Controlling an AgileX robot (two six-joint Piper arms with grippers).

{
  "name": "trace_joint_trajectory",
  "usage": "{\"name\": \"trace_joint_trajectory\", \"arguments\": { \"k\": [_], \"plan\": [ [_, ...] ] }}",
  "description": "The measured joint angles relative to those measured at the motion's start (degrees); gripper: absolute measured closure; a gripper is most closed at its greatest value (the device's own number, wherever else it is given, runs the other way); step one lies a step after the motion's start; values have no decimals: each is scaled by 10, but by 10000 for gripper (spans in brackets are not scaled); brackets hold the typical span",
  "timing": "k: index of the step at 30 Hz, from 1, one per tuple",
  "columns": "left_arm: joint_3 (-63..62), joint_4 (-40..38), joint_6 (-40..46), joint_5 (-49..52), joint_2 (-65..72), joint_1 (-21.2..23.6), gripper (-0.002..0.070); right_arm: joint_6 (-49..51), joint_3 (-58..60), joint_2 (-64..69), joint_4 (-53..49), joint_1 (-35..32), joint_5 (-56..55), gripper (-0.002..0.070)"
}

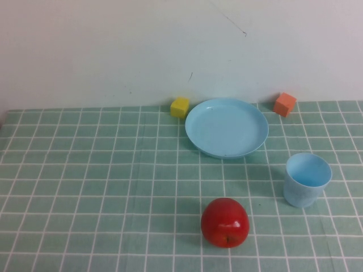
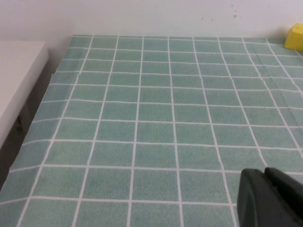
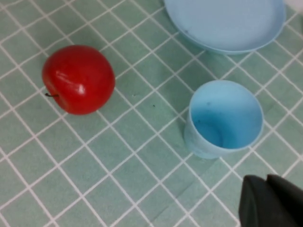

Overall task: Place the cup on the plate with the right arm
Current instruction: Pick up the cup from the table

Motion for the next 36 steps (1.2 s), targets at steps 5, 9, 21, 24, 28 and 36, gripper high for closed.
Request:
{"name": "trace_joint_trajectory", "arguments": {
  "k": [5,9,21,24,28,36],
  "plan": [
    [0,0,0,0,0,0,678,4,-63,101,-27,59,-1,472],
    [0,0,0,0,0,0,678,64,-126,182,-66,91,-4,254],
    [0,0,0,0,0,0,678,167,-276,394,-153,97,32,179],
    [0,0,0,0,0,0,678,169,-282,429,-155,98,30,179],
    [0,0,0,0,0,0,678,169,-282,473,-155,98,26,180],
    [0,0,0,0,0,0,678,156,-307,518,-155,98,26,565]
  ]
}}
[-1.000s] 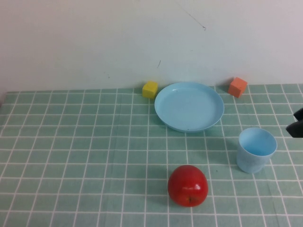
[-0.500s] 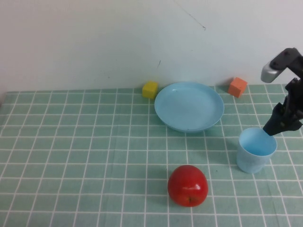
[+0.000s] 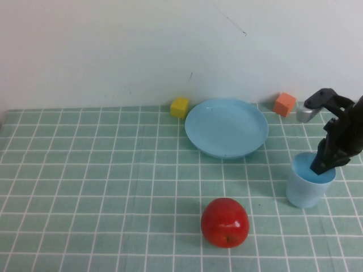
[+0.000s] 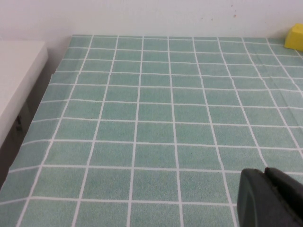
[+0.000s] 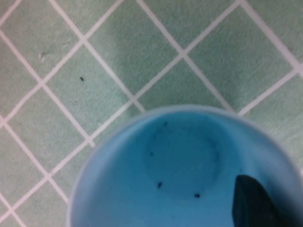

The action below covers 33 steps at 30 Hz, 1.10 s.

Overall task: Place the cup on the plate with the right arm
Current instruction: Pick up the cup from the table, then place the cup on the plate

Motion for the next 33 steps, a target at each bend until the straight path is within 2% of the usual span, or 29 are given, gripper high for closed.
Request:
{"name": "trace_joint_trajectory", "arguments": {
  "k": [2,4,11,17,23,33],
  "plan": [
    [0,0,0,0,0,0,678,-5,-23,3,0,0,4,630],
    [0,0,0,0,0,0,678,-6,-59,6,0,0,8,651],
    [0,0,0,0,0,0,678,-9,-223,48,40,3,33,655],
    [0,0,0,0,0,0,678,-9,-359,123,46,37,44,655],
    [0,0,0,0,0,0,678,-9,-414,190,53,73,-10,656],
    [0,0,0,0,0,0,678,-15,-422,230,70,78,-56,656]
  ]
}}
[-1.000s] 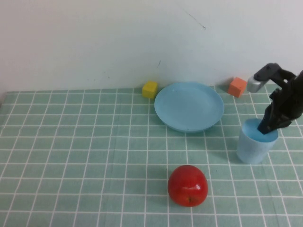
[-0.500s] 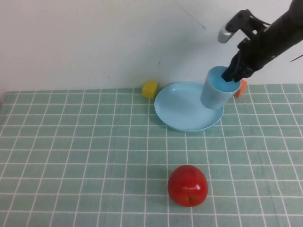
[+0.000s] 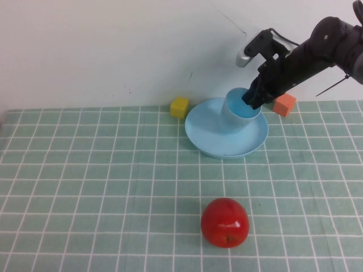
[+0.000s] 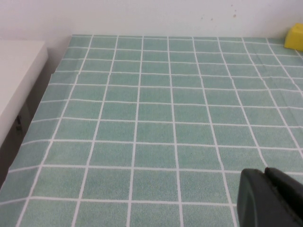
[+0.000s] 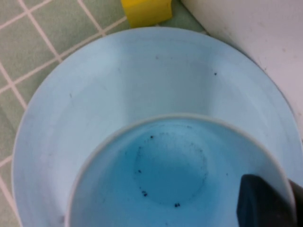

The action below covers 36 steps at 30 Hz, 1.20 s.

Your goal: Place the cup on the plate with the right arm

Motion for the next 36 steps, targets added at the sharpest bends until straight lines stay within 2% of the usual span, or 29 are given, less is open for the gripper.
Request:
{"name": "trace_joint_trajectory", "arguments": {
  "k": [7,14,23,30,36],
  "plan": [
    [0,0,0,0,0,0,678,-1,-2,0,10,8,0,652],
    [0,0,0,0,0,0,678,-1,-2,0,13,11,7,576],
    [0,0,0,0,0,0,678,5,-2,-6,20,11,13,555],
    [0,0,0,0,0,0,678,12,-1,-82,-13,11,51,554],
    [0,0,0,0,0,0,678,93,-1,-178,-65,11,113,554]
  ]
}}
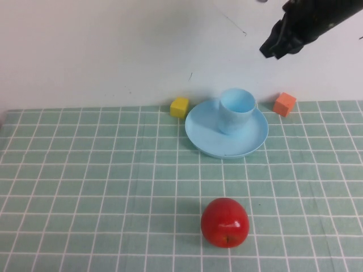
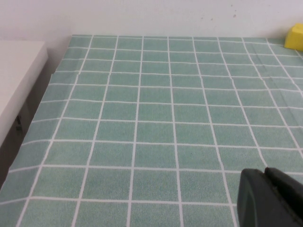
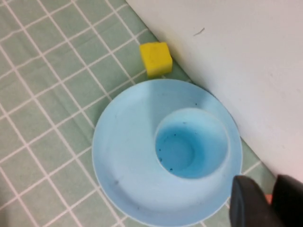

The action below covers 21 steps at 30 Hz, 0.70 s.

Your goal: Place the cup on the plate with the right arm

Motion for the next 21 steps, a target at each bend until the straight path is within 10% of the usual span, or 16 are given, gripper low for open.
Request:
{"name": "trace_joint_trajectory", "arguments": {
  "k": [21],
  "plan": [
    [0,0,0,0,0,0,678,184,188,-354,-221,0,97,669]
  ]
}}
